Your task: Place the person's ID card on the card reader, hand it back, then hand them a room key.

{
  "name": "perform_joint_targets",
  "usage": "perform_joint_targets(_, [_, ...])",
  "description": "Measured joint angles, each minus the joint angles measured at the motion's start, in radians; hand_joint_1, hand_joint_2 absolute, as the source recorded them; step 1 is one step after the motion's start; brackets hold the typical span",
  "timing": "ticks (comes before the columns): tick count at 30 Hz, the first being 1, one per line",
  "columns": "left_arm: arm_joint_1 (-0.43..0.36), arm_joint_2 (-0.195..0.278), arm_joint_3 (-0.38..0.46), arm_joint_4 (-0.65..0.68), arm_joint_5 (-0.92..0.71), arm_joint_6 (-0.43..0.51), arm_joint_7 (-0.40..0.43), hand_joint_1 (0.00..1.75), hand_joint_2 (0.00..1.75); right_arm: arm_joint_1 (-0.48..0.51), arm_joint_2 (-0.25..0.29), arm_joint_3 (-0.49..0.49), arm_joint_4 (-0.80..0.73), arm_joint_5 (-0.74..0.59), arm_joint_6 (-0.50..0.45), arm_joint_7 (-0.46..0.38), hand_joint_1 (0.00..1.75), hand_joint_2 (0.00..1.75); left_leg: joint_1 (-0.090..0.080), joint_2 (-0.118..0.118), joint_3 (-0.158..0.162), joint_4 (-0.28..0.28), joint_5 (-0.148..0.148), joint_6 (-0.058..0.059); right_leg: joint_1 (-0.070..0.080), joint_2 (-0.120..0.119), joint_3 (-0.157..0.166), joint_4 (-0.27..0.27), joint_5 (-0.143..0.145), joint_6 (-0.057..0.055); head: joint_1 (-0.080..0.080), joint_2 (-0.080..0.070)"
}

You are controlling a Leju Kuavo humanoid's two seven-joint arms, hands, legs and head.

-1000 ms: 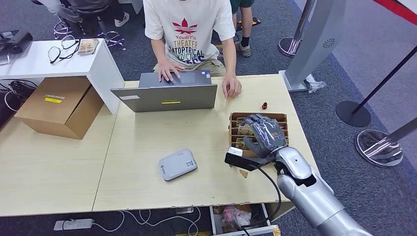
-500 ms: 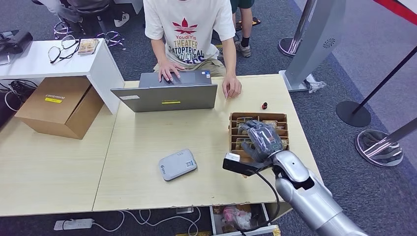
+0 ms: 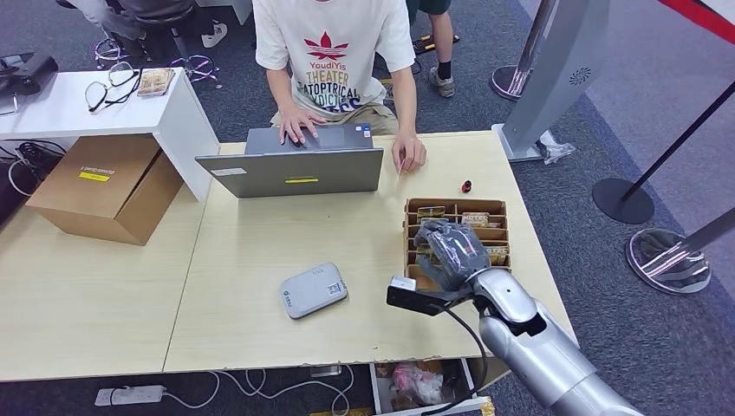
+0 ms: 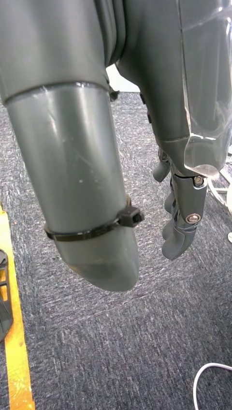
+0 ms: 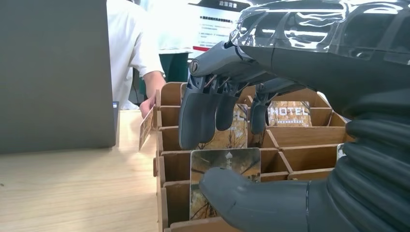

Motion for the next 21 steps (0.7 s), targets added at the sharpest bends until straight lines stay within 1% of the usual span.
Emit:
perform_joint_targets(12, [0.0, 0.0, 0.001, 0.0, -0.002, 0.0, 0.0, 0.0, 0.0, -0.011, 0.002, 0.006, 0.009, -0.006, -0.001, 0.0, 0.93, 1.75, 0.0, 0.0, 0.0, 0.0, 0.0, 0.0, 0.0, 0.0, 0.0, 0.0, 0.0, 0.0, 0.0, 0.0])
perform_joint_targets(16, [0.0, 0.0, 0.001, 0.0, -0.007, 0.0, 0.0, 0.0, 0.0, -0.017, 0.001, 0.001, 0.009, -0.008, -0.004, 0.0, 0.97, 1.75, 0.0, 0.0, 0.0, 0.0, 0.0, 0.0, 0.0, 0.0, 0.0, 0.0, 0.0, 0.0, 0.0, 0.0])
perform_joint_targets(21, [0.0, 0.0, 0.001, 0.0, -0.012, -0.002, 0.0, 0.0, 0.0, -0.022, -0.002, -0.006, 0.008, -0.008, -0.004, 0.0, 0.97, 1.75, 0.0, 0.0, 0.0, 0.0, 0.0, 0.0, 0.0, 0.0, 0.0, 0.0, 0.0, 0.0, 0.0, 0.0])
